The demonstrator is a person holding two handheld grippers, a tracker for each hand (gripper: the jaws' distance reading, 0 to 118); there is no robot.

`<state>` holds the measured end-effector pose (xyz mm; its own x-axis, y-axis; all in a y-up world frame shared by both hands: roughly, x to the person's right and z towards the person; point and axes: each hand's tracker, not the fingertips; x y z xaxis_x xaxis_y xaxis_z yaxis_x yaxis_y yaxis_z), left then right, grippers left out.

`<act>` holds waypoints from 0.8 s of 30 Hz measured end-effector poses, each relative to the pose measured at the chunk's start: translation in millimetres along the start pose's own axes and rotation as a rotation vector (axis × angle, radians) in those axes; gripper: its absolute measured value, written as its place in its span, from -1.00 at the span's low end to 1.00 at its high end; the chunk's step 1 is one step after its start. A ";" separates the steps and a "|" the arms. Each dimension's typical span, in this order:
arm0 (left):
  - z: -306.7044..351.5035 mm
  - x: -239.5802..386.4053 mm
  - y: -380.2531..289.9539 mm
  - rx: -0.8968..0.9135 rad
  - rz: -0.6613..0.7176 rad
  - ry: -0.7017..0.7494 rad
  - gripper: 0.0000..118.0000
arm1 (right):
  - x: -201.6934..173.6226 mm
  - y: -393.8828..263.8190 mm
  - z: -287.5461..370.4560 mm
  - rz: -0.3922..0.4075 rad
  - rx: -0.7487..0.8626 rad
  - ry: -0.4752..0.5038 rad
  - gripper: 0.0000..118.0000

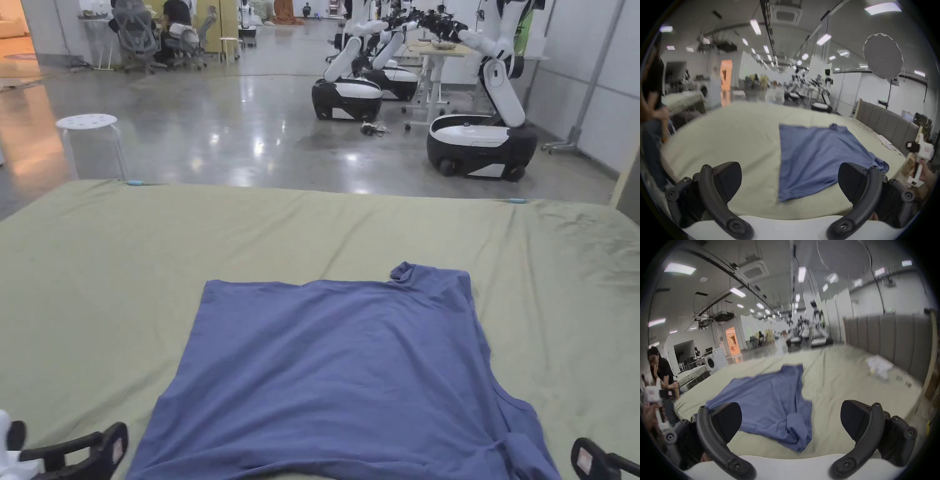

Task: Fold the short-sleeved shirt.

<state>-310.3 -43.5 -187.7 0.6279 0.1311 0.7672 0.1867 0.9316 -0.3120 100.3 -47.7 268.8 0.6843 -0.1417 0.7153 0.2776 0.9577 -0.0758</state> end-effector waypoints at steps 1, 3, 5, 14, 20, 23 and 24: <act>18.5 6.9 3.4 0.059 -0.028 0.042 0.97 | -6.2 5.5 14.1 0.029 0.055 -0.015 1.00; 57.9 31.9 11.2 0.161 -0.061 0.107 0.94 | -18.1 13.7 41.4 0.086 0.117 0.010 1.00; 81.2 42.5 6.8 0.218 -0.049 0.099 0.42 | -26.0 12.6 56.1 0.114 0.091 -0.009 0.89; 46.3 43.1 -26.8 0.040 -0.071 0.037 -1.00 | -37.3 9.9 69.1 0.079 0.109 -0.042 -1.00; -18.1 35.0 -22.9 -0.167 -0.040 0.025 -1.00 | -26.4 16.3 60.5 0.104 0.095 -0.077 -1.00; -56.3 36.3 -24.5 -0.233 -0.082 0.075 -0.31 | -20.8 16.6 58.6 0.099 0.094 -0.076 -1.00; -71.5 37.5 -25.3 -0.276 -0.127 0.096 0.71 | -21.6 16.2 58.8 0.106 0.096 -0.076 -1.00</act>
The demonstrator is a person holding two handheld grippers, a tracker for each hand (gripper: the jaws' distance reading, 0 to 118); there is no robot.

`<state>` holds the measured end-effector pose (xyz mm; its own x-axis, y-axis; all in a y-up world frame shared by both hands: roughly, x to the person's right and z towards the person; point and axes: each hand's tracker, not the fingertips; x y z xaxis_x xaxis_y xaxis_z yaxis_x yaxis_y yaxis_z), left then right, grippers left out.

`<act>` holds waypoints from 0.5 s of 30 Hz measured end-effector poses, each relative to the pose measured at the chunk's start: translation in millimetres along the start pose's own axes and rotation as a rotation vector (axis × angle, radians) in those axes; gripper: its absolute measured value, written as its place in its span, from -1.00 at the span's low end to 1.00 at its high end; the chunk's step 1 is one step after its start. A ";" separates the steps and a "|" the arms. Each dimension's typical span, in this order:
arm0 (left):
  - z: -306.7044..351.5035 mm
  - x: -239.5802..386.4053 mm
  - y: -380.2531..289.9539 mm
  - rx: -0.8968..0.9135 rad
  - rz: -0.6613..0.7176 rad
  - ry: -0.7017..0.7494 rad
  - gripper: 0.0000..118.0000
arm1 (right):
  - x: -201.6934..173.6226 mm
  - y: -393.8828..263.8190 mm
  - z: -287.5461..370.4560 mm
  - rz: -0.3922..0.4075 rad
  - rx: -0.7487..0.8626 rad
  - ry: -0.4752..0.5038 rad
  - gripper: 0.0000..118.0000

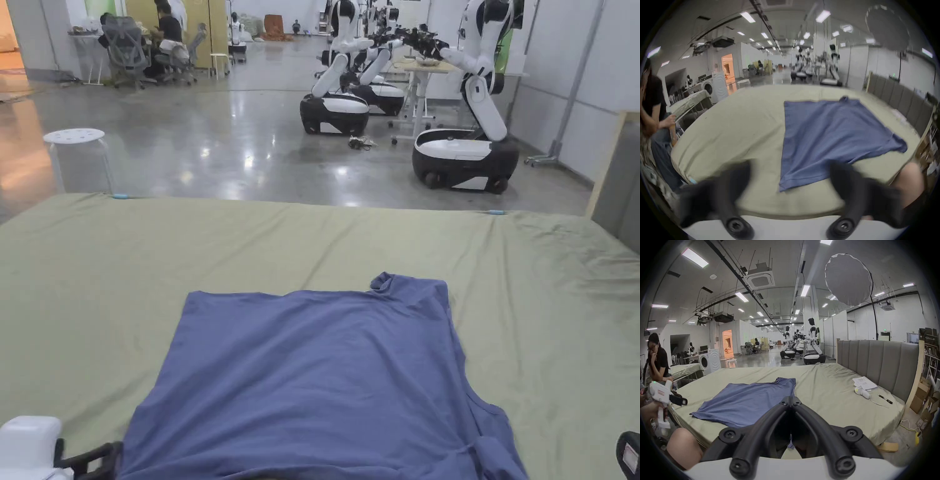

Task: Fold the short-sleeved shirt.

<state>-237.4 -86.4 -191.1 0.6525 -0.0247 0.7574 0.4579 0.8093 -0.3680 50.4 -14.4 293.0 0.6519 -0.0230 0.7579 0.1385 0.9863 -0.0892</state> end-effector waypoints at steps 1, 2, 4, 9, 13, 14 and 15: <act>-14.4 1.4 1.0 -0.071 -0.020 -0.007 0.99 | 0.9 -0.5 -1.0 -0.004 -0.001 -0.001 -1.00; -23.7 -6.7 -4.9 -0.137 -0.043 0.072 0.95 | 2.1 -1.2 -2.9 -0.012 -0.005 -0.002 -1.00; -55.7 -6.0 -6.0 -0.151 -0.065 0.005 0.95 | 4.0 -3.1 -7.2 -0.030 -0.019 -0.003 -1.00; -98.1 -5.7 -13.8 -0.319 -0.038 -0.033 0.92 | 5.6 -10.0 -14.4 -0.080 -0.045 -0.003 -1.00; -104.7 -4.5 -21.6 -0.325 0.035 -0.065 0.18 | 4.0 -13.1 -18.3 -0.077 -0.057 -0.016 -1.00; -102.3 -6.1 -19.4 -0.264 0.038 -0.050 -0.21 | 4.5 -13.0 -18.4 -0.079 -0.056 -0.018 -1.00; -99.0 -6.3 -18.3 -0.250 0.037 -0.047 -0.74 | 5.5 -12.8 -19.6 -0.083 -0.058 -0.017 -1.00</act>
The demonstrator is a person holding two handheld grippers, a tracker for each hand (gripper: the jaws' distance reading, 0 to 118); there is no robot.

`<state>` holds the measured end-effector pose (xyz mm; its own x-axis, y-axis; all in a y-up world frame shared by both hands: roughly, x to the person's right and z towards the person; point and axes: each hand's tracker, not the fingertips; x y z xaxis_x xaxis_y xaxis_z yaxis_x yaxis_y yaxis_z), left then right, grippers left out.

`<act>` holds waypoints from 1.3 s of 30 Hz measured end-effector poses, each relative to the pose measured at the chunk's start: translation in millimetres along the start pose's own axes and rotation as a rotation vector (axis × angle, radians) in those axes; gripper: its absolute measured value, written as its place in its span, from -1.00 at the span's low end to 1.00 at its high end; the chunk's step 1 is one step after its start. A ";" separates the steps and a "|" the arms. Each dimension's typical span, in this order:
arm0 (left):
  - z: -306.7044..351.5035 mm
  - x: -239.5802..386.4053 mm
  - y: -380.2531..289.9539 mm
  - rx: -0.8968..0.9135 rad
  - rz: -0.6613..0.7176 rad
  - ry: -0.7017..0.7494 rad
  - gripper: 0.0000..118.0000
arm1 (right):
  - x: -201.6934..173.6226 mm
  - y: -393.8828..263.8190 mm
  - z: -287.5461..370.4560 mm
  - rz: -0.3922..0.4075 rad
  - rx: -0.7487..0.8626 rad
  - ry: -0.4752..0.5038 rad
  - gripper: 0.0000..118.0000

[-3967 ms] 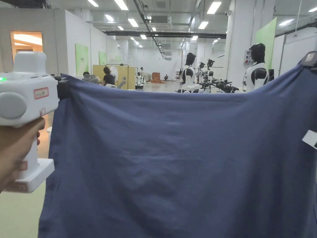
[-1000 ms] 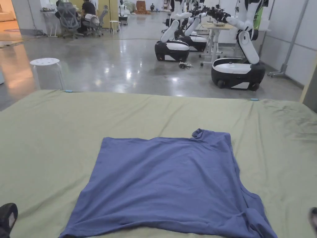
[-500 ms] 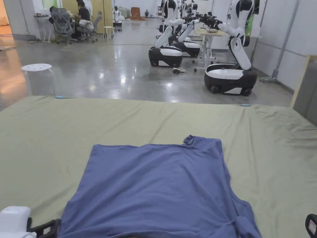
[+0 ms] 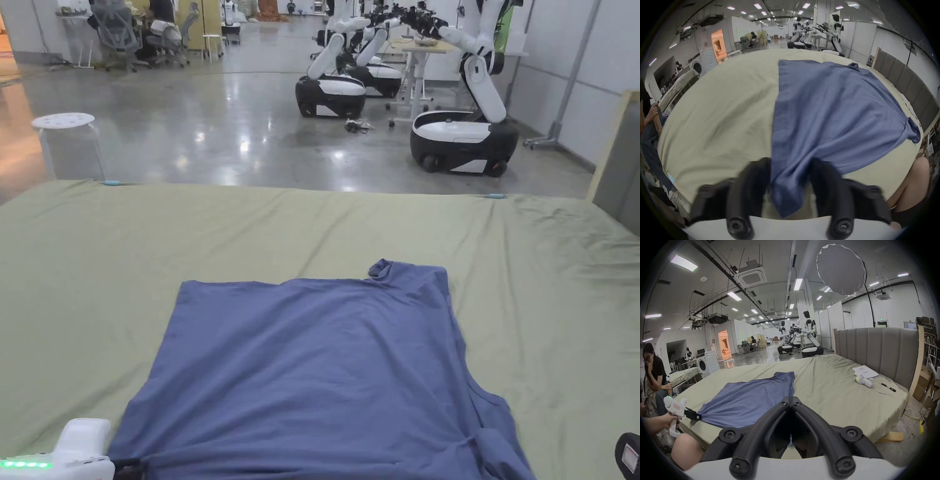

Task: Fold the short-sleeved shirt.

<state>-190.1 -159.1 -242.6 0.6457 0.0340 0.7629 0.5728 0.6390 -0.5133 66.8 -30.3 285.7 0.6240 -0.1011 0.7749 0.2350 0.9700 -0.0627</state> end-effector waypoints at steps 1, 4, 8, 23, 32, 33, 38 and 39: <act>2.7 0.4 0.3 -0.003 -0.005 0.020 -0.95 | 0.3 -0.7 -1.2 -0.003 -0.003 0.001 -1.00; 9.7 -5.4 6.4 0.003 0.005 0.002 -0.95 | 2.3 -1.9 -4.9 -0.007 -0.017 0.002 -1.00; 48.2 -15.0 8.5 0.139 0.080 -0.070 -0.96 | 2.2 -2.7 -7.2 0.001 -0.041 0.008 -1.00; 62.4 -6.7 10.6 0.148 0.030 -0.097 -0.96 | 13.7 -43.9 -143.8 0.011 -0.541 0.095 0.96; 65.5 -7.5 13.5 0.151 0.027 -0.112 -0.96 | 1.1 -90.1 -171.0 0.082 -0.694 0.105 -0.34; 65.2 -7.4 14.0 0.150 0.022 -0.112 -0.96 | -3.7 -89.2 -170.8 0.185 -0.663 0.043 -0.65; 65.1 -9.6 15.6 0.160 0.020 -0.117 -0.96 | 7.8 -81.3 -161.9 -0.024 -0.609 0.120 -0.80; 67.6 -10.7 14.3 0.178 0.028 -0.123 -0.96 | 9.3 -77.3 -155.1 -0.008 -0.575 0.123 -0.80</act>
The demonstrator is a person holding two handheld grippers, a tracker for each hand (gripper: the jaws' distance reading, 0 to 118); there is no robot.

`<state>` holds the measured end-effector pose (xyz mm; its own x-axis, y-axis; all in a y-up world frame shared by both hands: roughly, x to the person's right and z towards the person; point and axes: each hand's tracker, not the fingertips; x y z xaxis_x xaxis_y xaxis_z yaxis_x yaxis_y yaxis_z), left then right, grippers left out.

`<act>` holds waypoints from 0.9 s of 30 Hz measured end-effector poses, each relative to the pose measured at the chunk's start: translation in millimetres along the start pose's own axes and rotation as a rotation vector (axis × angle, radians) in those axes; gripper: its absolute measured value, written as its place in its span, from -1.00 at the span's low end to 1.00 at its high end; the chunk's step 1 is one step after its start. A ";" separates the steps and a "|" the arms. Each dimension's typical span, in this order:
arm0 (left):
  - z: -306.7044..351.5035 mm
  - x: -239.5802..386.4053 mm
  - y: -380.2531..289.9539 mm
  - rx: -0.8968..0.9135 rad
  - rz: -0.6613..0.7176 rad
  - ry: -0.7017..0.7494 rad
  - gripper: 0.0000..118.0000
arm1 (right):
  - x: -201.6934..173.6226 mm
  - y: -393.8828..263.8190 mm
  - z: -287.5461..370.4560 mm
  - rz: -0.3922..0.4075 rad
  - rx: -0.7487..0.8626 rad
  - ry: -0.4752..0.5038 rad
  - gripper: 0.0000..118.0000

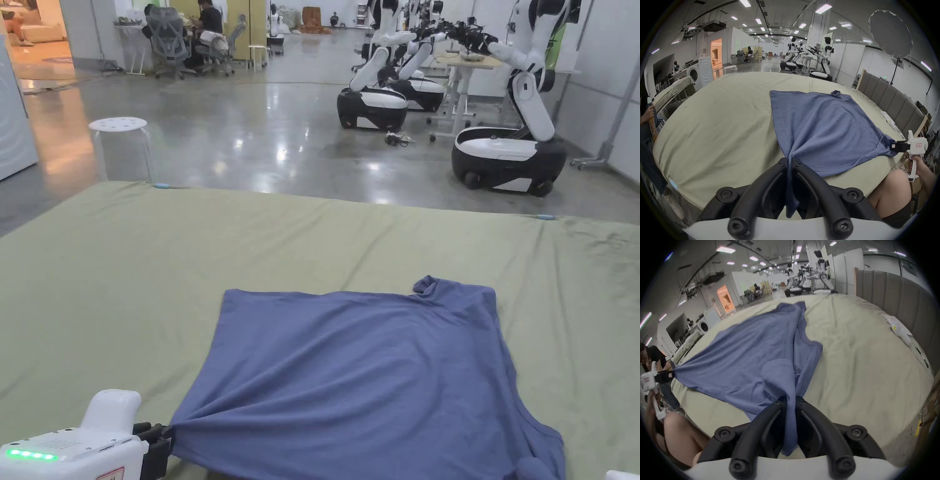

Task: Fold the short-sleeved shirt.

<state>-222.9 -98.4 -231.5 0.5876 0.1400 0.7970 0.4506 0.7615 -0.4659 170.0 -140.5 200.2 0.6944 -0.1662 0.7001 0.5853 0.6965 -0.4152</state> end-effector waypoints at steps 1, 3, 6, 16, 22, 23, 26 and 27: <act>3.4 0.1 -0.9 0.018 0.005 -0.004 -0.96 | 1.0 -0.2 7.5 0.000 0.029 0.009 -0.81; 9.6 1.3 -3.0 0.037 0.012 -0.017 -0.96 | -0.9 -1.5 24.8 -0.019 0.083 0.038 -0.81; 24.9 7.8 -7.5 0.087 -0.031 0.034 -0.96 | -1.8 -1.8 52.4 -0.030 0.165 0.043 -0.82; 89.1 11.7 -50.7 0.116 0.008 0.024 -0.96 | 0.4 -31.3 138.6 -0.126 0.304 0.076 -0.84; 88.0 13.6 -41.3 0.134 0.036 0.018 -0.96 | -13.2 -14.0 145.0 -0.096 0.350 0.105 -0.85; 85.2 12.9 -35.4 0.145 0.040 0.022 -0.96 | -14.5 -6.7 141.9 -0.096 0.361 0.105 -0.85; 65.9 9.7 -11.7 0.144 0.020 0.056 -0.96 | -14.4 23.2 121.5 -0.082 0.374 0.113 -0.85; 55.9 7.1 -2.3 0.131 0.017 0.068 -0.96 | -13.4 35.4 110.2 -0.072 0.370 0.116 -0.85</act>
<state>-257.4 -63.8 -203.3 0.6402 0.1135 0.7597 0.3516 0.8360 -0.4212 135.3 -36.7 240.1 0.7118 -0.2871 0.6411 0.4587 0.8811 -0.1148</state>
